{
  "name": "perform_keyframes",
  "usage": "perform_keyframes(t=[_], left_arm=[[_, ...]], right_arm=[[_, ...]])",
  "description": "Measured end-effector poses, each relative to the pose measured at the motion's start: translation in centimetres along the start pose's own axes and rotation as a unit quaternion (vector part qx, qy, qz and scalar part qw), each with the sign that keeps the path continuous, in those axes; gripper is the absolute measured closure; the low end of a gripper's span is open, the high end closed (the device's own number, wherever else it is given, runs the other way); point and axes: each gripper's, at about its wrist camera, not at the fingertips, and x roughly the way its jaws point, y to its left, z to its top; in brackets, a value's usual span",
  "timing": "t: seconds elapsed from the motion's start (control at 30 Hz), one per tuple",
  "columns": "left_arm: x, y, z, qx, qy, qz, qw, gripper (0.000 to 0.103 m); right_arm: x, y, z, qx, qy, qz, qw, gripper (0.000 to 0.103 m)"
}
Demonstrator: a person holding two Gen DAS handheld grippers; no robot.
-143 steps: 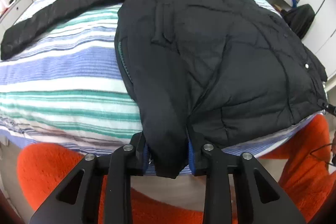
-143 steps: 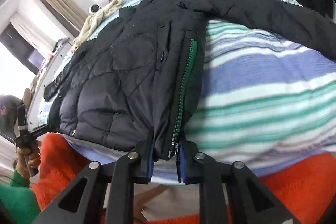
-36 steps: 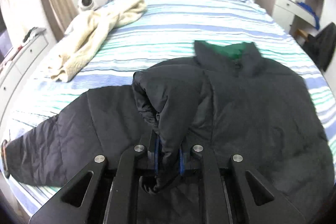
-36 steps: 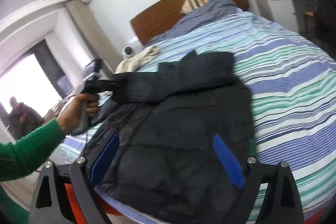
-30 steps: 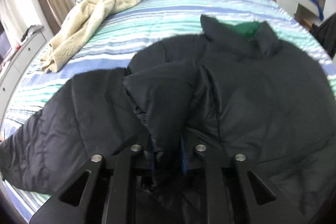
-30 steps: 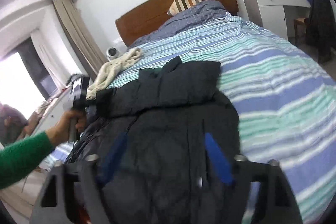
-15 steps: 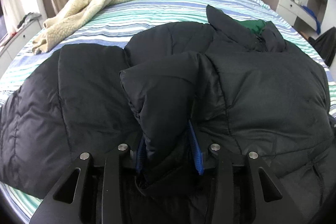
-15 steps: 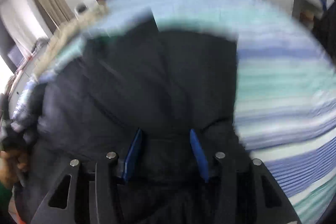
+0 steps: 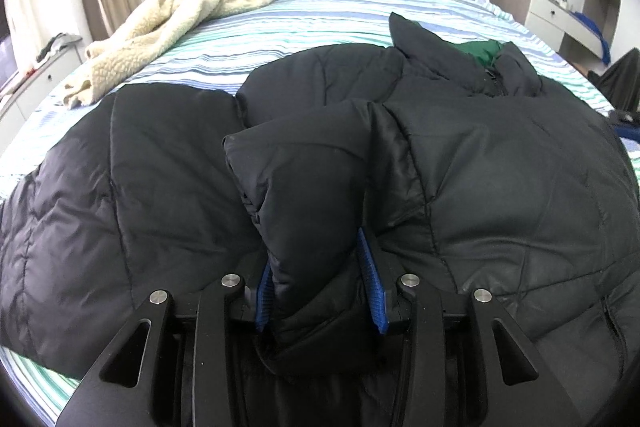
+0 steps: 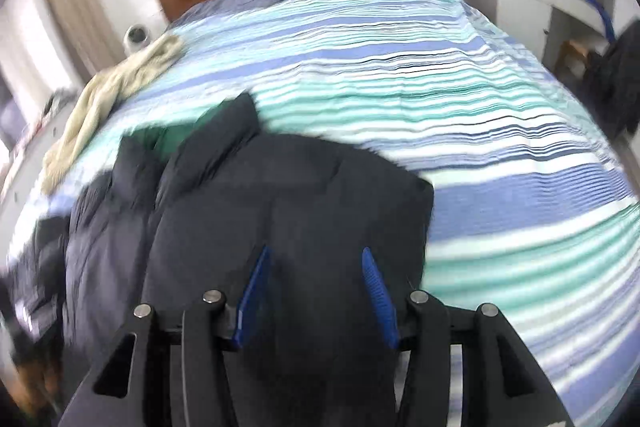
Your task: Fold large clothes
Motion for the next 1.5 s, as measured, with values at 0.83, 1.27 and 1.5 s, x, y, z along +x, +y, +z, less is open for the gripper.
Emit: perform_keyframes(t=[0.83,1.27,1.5], left_arm=[[-1.9,1.2,0.4,-0.003,0.052,-0.013,0.9985,0.042],[-13.1,6.3,-7.4,-0.026,0.064,-0.033,0.9971,0.013],[-13.1,10.8,-7.8,-0.109,0.057,-0.020,0.9922,0.009]], right_arm=[[-7.8,3.4,-13.2,0.032,0.071,0.021,0.997,0.054],[-18.7,8.2,-24.1,-0.082,-0.020,0.016,0.996,0.033],[-17.1,6.3,-26.0,-0.042,0.021,0.011,0.999,0.033]])
